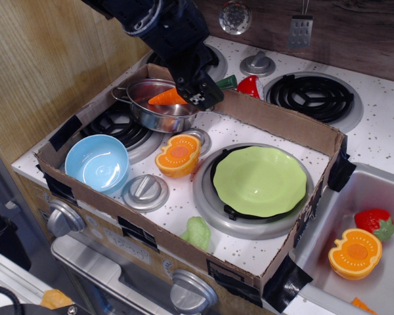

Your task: Put carrot on plate

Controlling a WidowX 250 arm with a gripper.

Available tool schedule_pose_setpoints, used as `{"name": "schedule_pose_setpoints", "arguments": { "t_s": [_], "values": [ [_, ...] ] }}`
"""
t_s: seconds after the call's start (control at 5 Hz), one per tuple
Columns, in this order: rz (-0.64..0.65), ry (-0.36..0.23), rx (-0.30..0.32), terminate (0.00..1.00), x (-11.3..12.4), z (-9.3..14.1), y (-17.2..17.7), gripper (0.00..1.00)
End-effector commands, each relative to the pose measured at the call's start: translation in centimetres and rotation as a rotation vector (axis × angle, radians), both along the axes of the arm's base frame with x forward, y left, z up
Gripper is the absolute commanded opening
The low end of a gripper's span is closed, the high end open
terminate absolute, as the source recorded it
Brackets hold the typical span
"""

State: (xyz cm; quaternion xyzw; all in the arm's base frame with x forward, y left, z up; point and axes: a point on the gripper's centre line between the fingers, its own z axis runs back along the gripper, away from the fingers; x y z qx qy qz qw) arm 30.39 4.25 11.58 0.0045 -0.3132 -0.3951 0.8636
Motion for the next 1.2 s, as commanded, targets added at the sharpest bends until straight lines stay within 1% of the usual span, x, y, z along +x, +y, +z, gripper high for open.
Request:
{"name": "schedule_pose_setpoints", "arguments": {
  "t_s": [0.0,0.2,0.6,1.0],
  "values": [
    [-0.205,-0.235,0.194,0.00,3.7,1.2,1.6,1.00],
    [-0.291,-0.307,0.266,0.00,4.9,1.1,2.1,1.00],
    [-0.380,-0.358,0.285,0.00,7.0,-0.4,2.2,1.00],
    [-0.348,-0.319,0.271,0.00,6.8,-2.5,2.2,1.00]
  ]
}}
